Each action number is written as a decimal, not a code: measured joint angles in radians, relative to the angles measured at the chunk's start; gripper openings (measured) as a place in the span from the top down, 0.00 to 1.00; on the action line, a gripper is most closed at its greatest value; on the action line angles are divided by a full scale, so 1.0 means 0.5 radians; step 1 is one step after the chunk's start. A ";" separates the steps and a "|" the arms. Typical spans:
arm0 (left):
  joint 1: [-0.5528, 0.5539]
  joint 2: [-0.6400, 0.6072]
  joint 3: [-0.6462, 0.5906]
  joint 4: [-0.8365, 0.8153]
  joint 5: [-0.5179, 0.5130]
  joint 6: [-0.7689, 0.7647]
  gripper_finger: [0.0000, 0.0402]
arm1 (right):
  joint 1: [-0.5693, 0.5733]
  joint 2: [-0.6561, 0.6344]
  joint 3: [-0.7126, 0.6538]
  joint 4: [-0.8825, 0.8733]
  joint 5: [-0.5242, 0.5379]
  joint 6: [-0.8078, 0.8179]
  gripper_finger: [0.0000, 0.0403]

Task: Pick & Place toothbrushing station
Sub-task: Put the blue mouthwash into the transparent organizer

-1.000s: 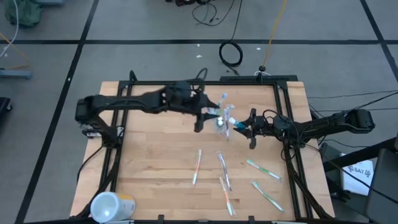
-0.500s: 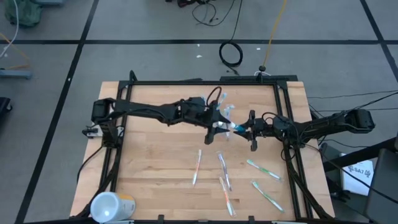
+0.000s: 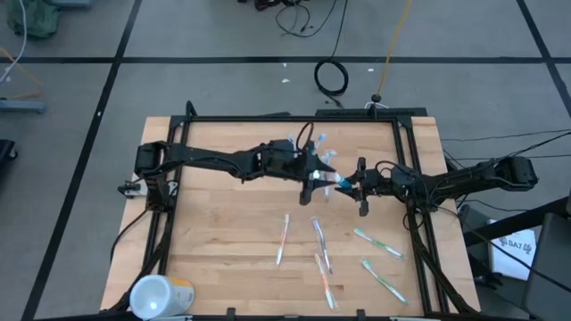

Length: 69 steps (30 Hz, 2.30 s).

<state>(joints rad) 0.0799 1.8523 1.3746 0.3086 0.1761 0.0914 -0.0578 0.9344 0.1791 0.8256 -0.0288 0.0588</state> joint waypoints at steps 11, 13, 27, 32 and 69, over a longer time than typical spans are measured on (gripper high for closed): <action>0.000 -0.002 0.000 0.005 -0.004 0.044 0.56 | 0.000 0.001 0.000 0.017 -0.002 -0.008 0.80; 0.000 -0.002 0.000 0.002 -0.004 0.082 0.56 | 0.000 0.001 0.000 0.041 -0.004 -0.006 0.80; 0.007 0.103 0.000 0.168 -0.009 0.053 0.35 | 0.002 0.002 -0.001 0.112 -0.005 0.009 0.80; 0.006 0.143 0.003 0.295 -0.008 -0.040 0.34 | 0.002 0.002 -0.001 0.098 -0.005 0.008 0.80; 0.024 0.094 0.002 0.162 0.013 -0.037 0.76 | 0.001 0.002 -0.003 0.090 0.004 0.009 0.68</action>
<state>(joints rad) 0.0918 1.8992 1.3758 0.3894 0.1824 0.0731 -0.0574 0.9355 0.1776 0.8707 -0.0269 0.0634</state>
